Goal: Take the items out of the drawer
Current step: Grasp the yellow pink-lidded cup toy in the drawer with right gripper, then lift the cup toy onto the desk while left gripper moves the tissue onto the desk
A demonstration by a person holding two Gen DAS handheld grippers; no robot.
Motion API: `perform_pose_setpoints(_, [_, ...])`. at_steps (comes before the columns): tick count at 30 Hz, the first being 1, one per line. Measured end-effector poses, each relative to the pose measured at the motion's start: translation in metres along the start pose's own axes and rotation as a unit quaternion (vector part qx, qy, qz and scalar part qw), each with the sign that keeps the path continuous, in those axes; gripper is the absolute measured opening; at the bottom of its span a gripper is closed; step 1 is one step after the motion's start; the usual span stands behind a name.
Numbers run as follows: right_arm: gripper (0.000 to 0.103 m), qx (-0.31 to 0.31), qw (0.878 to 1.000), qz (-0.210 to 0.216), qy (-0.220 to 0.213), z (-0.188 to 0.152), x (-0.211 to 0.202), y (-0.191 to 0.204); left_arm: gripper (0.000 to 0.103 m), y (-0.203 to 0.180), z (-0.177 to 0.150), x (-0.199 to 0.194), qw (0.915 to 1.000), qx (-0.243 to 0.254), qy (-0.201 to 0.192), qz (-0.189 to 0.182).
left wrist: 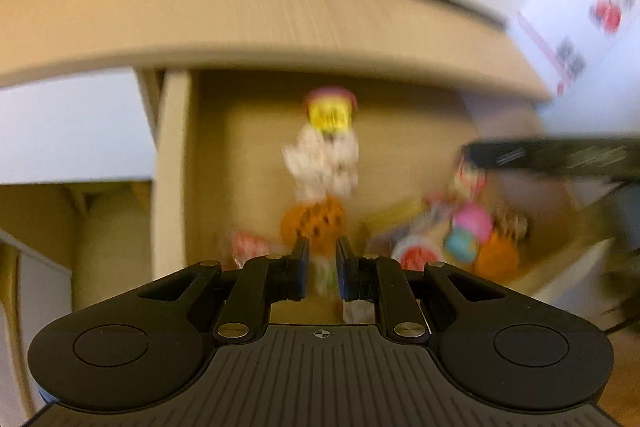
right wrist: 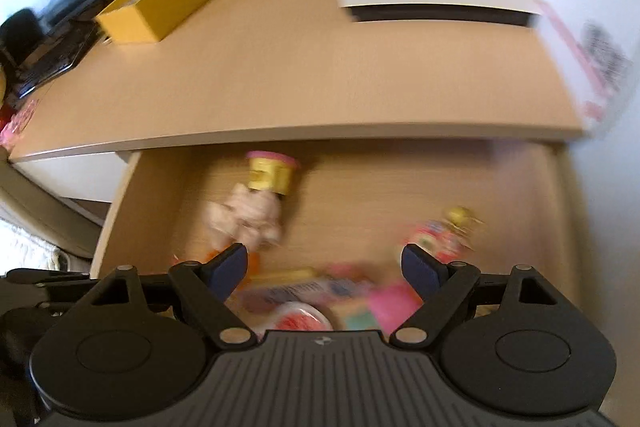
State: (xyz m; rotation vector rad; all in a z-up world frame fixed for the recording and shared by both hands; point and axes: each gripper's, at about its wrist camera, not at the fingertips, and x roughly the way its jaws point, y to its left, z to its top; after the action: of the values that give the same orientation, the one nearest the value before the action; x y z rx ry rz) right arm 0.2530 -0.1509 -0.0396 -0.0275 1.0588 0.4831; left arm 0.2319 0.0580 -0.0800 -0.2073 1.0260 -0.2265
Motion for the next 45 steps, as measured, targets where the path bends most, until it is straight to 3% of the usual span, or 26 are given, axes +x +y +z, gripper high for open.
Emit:
perform_pose_setpoints(4, [0.085, -0.031, 0.999, 0.003, -0.012, 0.015, 0.048, 0.039, 0.015, 0.016, 0.005, -0.020, 0.9984, -0.039, -0.037, 0.018])
perform_pose_setpoints(9, [0.085, 0.025, 0.999, 0.017, 0.018, 0.030, 0.088, 0.054, 0.015, 0.028, 0.009, -0.055, 0.9955, -0.048, -0.072, 0.039])
perform_pose_setpoints(11, [0.084, 0.018, 1.000, -0.003, 0.019, 0.034, 0.100, 0.060, 0.015, 0.035, 0.007, -0.063, 0.9929, -0.064, -0.087, 0.051])
perform_pose_setpoints(14, [0.080, 0.036, 0.999, -0.025, 0.016, 0.038, 0.116, 0.062, 0.015, 0.044, 0.002, -0.069, 0.9895, -0.099, -0.088, 0.059])
perform_pose_setpoints(19, [0.077, 0.076, 0.997, -0.029, -0.001, 0.043, 0.132, 0.057, 0.015, 0.049, -0.005, -0.078, 0.9893, -0.091, -0.084, 0.078])
perform_pose_setpoints(21, [0.068, 0.077, 0.997, -0.019, 0.000, 0.045, 0.138, 0.057, 0.015, 0.052, -0.006, -0.078, 0.9882, -0.097, -0.085, 0.083])
perform_pose_setpoints(22, [0.056, 0.075, 0.997, -0.011, 0.008, 0.046, 0.142, 0.056, 0.015, 0.053, -0.006, -0.077, 0.9880, -0.102, -0.081, 0.084])
perform_pose_setpoints(23, [0.038, 0.072, 0.997, -0.008, 0.014, 0.046, 0.144, 0.056, 0.015, 0.054, -0.008, -0.078, 0.9881, -0.102, -0.078, 0.084])
perform_pose_setpoints(27, [0.038, 0.079, 0.996, 0.017, 0.041, 0.045, 0.136, 0.046, 0.015, 0.049, -0.002, -0.076, 0.9906, -0.085, -0.075, 0.077])
perform_pose_setpoints(31, [0.038, 0.074, 0.994, 0.014, 0.076, 0.035, 0.113, 0.029, 0.015, 0.039, 0.012, -0.059, 0.9941, -0.077, -0.050, 0.057])
perform_pose_setpoints(34, [0.038, 0.088, 0.991, 0.005, 0.096, 0.023, 0.092, 0.011, 0.015, 0.021, 0.025, -0.038, 0.9988, -0.033, -0.023, 0.027])
perform_pose_setpoints(40, [0.038, 0.089, 0.993, -0.022, 0.070, 0.001, 0.059, -0.018, 0.015, -0.013, 0.049, 0.029, 0.9983, 0.047, 0.030, -0.015])
perform_pose_setpoints(45, [0.038, 0.111, 0.993, -0.025, 0.022, -0.014, 0.027, -0.037, 0.017, -0.029, 0.060, 0.083, 0.9917, 0.106, 0.071, 0.016])
